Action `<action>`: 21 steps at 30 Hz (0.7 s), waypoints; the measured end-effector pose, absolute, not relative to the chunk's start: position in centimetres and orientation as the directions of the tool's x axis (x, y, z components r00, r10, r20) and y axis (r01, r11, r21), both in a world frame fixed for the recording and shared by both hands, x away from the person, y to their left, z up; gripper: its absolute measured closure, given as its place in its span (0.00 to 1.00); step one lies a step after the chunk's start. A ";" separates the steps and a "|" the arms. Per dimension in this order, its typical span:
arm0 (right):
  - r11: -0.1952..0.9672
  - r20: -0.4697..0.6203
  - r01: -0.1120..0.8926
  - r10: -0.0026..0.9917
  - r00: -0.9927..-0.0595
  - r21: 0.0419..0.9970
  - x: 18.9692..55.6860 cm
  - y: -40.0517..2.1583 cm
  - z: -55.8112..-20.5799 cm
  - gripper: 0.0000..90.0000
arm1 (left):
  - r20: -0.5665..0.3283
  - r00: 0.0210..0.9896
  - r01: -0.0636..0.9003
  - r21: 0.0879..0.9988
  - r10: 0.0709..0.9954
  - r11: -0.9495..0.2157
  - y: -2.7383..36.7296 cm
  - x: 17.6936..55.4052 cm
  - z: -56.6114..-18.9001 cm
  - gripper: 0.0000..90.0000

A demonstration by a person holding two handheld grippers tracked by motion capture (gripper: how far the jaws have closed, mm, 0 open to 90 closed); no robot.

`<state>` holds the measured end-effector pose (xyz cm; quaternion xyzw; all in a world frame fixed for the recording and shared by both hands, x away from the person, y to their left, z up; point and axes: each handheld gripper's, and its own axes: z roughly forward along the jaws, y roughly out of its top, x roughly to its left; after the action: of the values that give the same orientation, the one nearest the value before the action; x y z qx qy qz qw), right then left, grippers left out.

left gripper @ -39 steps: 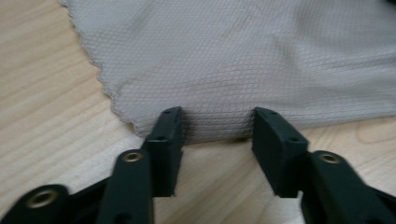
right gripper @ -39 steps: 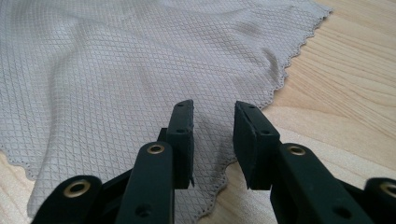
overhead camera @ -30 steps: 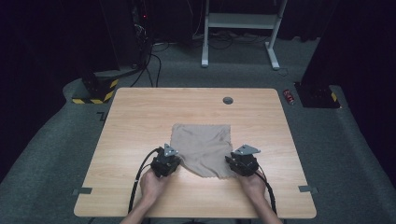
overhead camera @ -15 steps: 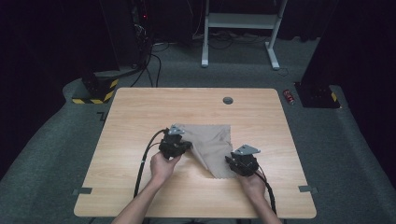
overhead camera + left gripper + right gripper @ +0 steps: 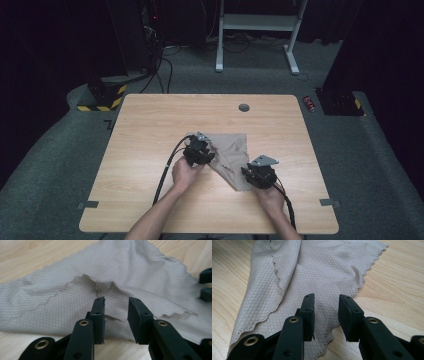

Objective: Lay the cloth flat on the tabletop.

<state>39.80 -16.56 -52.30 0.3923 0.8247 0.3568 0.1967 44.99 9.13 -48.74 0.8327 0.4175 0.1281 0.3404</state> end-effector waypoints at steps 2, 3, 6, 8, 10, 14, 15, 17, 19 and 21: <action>0.437 -0.044 0.508 0.788 -0.614 0.743 39.8 -16.6 -52.3 0.73 | -0.061 0.623 0.600 0.676 0.780 -0.427 9.3 44.7 -48.4 0.73; 0.437 -0.044 0.509 0.789 -0.613 0.742 39.8 -16.5 -52.3 0.73 | -0.060 0.622 0.600 0.677 0.781 -0.426 9.3 44.8 -48.4 0.73; 0.436 -0.044 0.510 0.790 -0.612 0.741 39.8 -16.5 -52.3 0.73 | -0.068 0.615 0.610 0.672 0.786 -0.419 9.1 45.4 -48.8 0.73; 0.437 -0.045 0.508 0.789 -0.613 0.742 39.8 -16.5 -52.3 0.73 | -0.068 0.603 0.619 0.668 0.795 -0.412 8.7 45.9 -49.3 0.73; 0.437 -0.045 0.509 0.789 -0.613 0.742 39.8 -16.5 -52.3 0.73 | -0.054 0.592 0.634 0.648 0.804 -0.423 8.3 46.4 -50.0 0.73; 0.436 -0.044 0.509 0.789 -0.612 0.742 39.8 -16.5 -52.3 0.73 | -0.040 0.587 0.640 0.634 0.809 -0.434 8.1 46.9 -50.6 0.80; 0.436 -0.045 0.507 0.789 -0.613 0.743 39.8 -16.5 -52.3 0.73 | -0.035 0.591 0.637 0.633 0.806 -0.439 8.1 46.9 -50.6 0.83; 0.436 -0.044 0.509 0.790 -0.612 0.743 39.8 -16.5 -52.3 0.73 | -0.029 0.603 0.633 0.626 0.797 -0.456 8.2 46.9 -50.5 0.92; 0.436 -0.044 0.508 0.789 -0.613 0.743 39.8 -16.5 -52.3 0.73 | -0.020 0.616 0.627 0.617 0.787 -0.475 8.1 46.9 -50.4 0.97; 0.436 -0.044 0.509 0.790 -0.612 0.742 39.8 -16.5 -52.3 0.73 | -0.010 0.625 0.622 0.611 0.781 -0.489 8.0 46.8 -50.3 0.99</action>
<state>39.77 -16.54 -52.30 0.3939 0.8241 0.3562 0.1969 46.84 7.98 -50.32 0.8523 0.4115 0.1355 0.2931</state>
